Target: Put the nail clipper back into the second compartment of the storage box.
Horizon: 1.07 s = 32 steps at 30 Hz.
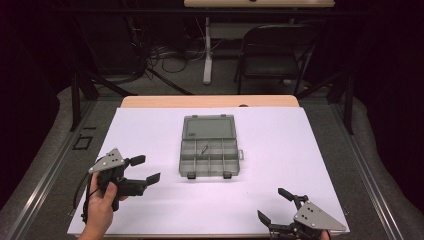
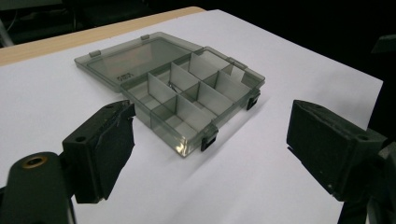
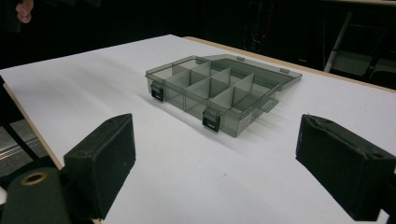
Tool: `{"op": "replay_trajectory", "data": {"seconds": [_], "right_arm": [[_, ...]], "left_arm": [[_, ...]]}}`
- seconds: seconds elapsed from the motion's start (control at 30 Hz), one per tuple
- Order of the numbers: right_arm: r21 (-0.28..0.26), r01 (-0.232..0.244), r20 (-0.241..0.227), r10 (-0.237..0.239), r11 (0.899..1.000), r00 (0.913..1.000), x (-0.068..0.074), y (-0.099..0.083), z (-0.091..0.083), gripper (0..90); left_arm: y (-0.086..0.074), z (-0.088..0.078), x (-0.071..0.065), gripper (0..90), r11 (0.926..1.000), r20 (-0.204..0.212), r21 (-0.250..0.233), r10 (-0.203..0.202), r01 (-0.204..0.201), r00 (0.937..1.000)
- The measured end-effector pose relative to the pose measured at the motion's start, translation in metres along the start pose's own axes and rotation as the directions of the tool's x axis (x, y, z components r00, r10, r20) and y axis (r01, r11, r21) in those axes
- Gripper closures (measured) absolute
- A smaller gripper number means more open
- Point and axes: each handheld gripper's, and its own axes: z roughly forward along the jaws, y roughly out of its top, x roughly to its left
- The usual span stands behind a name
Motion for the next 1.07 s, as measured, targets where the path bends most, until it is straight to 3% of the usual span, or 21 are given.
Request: {"op": "replay_trajectory", "data": {"seconds": [0.33,0.43,0.53,1.07], "right_arm": [[0.006,0.003,0.003,-0.003,1.000,1.0000,0.000,0.000,0.001,11.9],[0.006,0.001,0.002,-0.001,1.000,1.0000,0.000,0.000,0.001,11.9],[0.003,-0.001,0.002,0.001,1.000,1.0000,0.000,-0.001,0.001,11.9],[0.019,0.000,0.008,0.000,1.000,1.0000,-0.004,-0.003,0.003,11.9]], "left_arm": [[-0.031,-0.015,0.003,15.0,0.9987,0.003,-0.050,-0.012,0.013,0.9999],[-0.037,-0.018,0.006,15.0,0.9977,-0.013,-0.066,-0.016,0.016,0.9998],[-0.040,-0.020,0.009,15.0,0.9973,-0.040,-0.068,-0.029,0.026,0.9988],[-0.046,-0.019,0.016,15.0,0.9972,-0.053,-0.071,-0.025,0.022,0.9982]]}}
